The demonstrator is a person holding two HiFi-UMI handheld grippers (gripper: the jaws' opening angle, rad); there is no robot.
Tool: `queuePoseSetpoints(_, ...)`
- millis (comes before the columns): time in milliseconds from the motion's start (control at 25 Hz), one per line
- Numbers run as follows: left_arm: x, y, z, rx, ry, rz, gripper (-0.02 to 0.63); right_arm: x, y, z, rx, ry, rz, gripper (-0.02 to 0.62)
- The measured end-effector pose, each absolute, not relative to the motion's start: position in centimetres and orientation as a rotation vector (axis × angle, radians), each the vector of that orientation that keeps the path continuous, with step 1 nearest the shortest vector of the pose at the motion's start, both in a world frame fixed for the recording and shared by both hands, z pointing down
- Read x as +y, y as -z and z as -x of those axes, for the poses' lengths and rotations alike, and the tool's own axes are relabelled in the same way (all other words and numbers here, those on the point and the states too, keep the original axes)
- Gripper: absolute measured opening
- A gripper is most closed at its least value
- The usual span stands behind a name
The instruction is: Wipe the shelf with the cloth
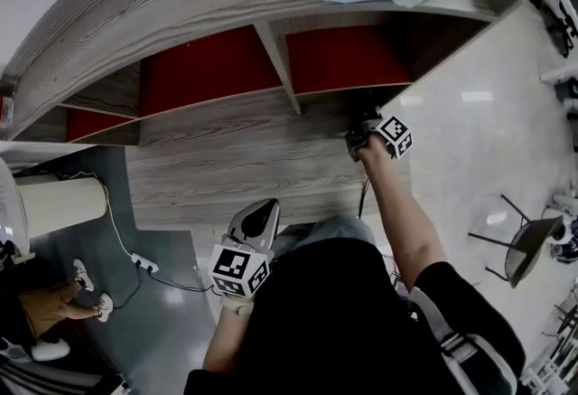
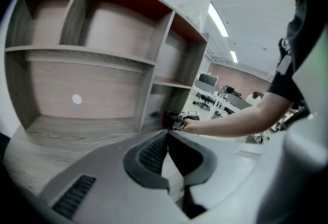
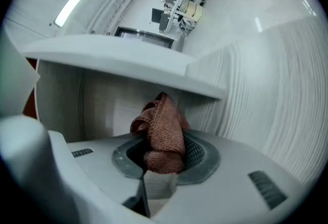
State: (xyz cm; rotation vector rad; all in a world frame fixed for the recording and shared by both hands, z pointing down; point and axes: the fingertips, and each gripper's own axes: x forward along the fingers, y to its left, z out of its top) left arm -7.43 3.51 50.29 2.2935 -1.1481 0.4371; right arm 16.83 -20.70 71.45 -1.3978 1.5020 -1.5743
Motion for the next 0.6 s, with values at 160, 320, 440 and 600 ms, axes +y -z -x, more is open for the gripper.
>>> queuePoseSetpoints(160,3.1,-50.2,5.4,-1.125,-0.458,-2.303,0.008,-20.7,-71.9,-19.6,1.430,1.572,1.407,0.081)
queuePoseSetpoints(320,2.8,-50.2,3.7,-1.109,-0.471,-2.307,0.008,-20.6,-71.7,-20.4,1.443,1.586,1.384,0.083)
queuePoseSetpoints(440,2.5,-49.9,2.6,-1.106,-0.466,-2.309,0.008,-20.3,-70.0,-20.6,1.454,1.540,1.348,0.081)
queuePoseSetpoints(600,2.1,-49.3,1.2,-1.091,-0.454,-2.319,0.008,-20.0,-65.9,-20.6,1.455,1.455,1.264,0.081)
